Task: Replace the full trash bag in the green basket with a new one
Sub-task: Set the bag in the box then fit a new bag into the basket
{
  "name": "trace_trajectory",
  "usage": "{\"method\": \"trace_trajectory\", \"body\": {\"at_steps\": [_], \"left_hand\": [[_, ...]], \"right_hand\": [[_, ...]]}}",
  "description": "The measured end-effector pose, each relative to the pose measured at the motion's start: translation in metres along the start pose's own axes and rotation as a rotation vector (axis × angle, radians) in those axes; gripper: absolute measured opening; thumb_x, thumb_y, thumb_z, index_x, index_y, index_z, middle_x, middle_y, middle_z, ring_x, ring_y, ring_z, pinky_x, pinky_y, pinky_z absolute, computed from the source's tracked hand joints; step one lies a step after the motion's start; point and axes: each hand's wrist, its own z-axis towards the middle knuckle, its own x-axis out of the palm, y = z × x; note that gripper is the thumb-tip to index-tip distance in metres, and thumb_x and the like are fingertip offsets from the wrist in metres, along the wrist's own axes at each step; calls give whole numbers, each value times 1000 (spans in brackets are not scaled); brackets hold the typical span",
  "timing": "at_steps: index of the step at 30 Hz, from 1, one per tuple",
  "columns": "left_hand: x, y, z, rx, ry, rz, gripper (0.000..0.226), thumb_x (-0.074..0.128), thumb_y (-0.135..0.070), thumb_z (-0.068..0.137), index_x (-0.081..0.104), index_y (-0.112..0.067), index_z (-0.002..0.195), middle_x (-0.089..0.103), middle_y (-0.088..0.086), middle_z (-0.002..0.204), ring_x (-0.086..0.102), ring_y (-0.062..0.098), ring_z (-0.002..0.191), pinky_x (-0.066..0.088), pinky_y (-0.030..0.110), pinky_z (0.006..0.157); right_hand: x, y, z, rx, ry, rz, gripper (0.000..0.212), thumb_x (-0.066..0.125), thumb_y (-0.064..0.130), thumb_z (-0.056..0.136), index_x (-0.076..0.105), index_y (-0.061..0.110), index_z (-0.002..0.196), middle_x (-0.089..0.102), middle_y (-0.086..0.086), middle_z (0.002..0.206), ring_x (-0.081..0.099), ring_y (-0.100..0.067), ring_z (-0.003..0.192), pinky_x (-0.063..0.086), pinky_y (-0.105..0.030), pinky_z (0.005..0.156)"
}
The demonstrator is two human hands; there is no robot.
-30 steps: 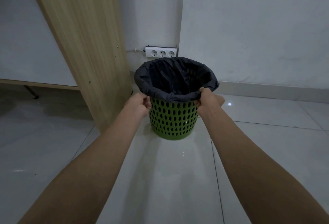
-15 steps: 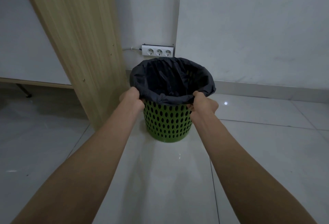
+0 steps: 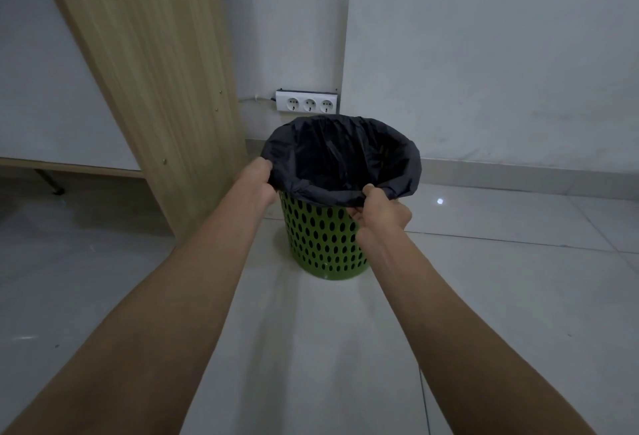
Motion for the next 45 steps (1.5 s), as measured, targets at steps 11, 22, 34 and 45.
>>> {"method": "trace_trajectory", "body": {"at_steps": [11,22,34,45], "left_hand": [[-6,-3,2,-93,122,-21,22,38,-5,104,57,1,112,62,13,122,59,29,116,50,35,84],[-23,20,-2,64,21,96,43,49,-46,100,55,-15,129,64,-3,111,59,12,88,47,26,63],[-9,62,-40,65,45,31,30,71,-21,90,59,-7,115,69,14,106,72,24,83,61,35,62],[19,76,-46,-5,59,-62,32,58,-2,96,52,1,127,65,22,113,68,28,81,60,33,66]], "right_hand": [[6,4,-9,218,43,172,14,68,-1,88,56,5,94,65,-20,115,67,-33,100,60,-42,80],[6,-10,-5,283,246,-10,28,77,24,87,66,7,106,66,-9,96,64,-19,83,54,-32,60],[-6,12,11,10,3,-68,31,77,29,85,61,4,92,66,-9,93,60,-20,70,58,-32,67],[-2,25,21,79,86,14,19,70,6,87,58,0,100,67,-14,100,66,-24,81,61,-37,76]]}}
